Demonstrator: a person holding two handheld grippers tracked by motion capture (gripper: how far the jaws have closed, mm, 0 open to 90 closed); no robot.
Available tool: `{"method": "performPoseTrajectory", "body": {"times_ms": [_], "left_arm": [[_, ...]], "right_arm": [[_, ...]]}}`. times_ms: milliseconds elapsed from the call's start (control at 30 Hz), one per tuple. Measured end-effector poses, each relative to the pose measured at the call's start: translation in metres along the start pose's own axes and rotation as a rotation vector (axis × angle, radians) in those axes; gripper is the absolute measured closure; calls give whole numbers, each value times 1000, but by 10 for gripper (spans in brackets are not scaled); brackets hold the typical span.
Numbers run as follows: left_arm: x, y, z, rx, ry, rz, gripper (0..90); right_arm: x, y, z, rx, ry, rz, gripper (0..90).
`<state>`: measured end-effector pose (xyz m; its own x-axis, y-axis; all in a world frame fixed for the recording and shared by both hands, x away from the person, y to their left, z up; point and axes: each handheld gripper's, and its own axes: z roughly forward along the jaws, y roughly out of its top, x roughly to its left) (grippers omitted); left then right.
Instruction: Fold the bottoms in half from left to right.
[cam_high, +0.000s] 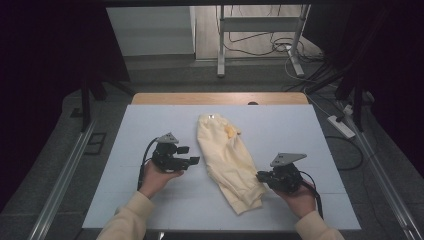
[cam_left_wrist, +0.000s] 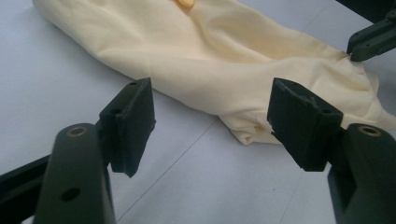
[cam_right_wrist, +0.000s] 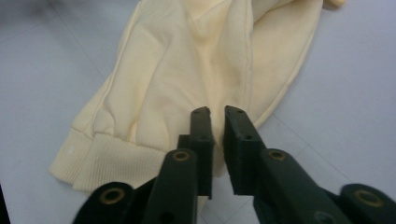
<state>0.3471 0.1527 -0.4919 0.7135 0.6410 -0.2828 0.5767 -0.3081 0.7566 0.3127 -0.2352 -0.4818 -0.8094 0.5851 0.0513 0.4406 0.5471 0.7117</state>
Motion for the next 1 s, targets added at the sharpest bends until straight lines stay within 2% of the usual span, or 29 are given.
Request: {"method": "performPoseTrajectory", "body": {"times_ms": [133, 300, 567, 633, 767, 933, 1000], "left_arm": [[0, 0, 1, 3, -4, 4, 319], [-1, 1, 2, 4, -5, 9, 319], [-1, 0, 2, 5, -3, 9, 316], [-1, 0, 3, 5, -2, 12, 315], [0, 1, 3, 4, -2, 9, 315], [0, 1, 4, 7, -2, 10, 315], [0, 1, 4, 8, -2, 11, 314]], "right_arm": [[-1, -3, -1, 15, 5, 2, 887], [1, -6, 3, 39, 10, -6, 891], [3, -6, 2, 30, 17, -11, 880], [4, -5, 2, 10, 19, -5, 763], [10, 1, 9, 2, -23, -20, 611], [16, 1, 22, 43, -82, -57, 541], [13, 0, 22, 43, -73, -34, 526]]}}
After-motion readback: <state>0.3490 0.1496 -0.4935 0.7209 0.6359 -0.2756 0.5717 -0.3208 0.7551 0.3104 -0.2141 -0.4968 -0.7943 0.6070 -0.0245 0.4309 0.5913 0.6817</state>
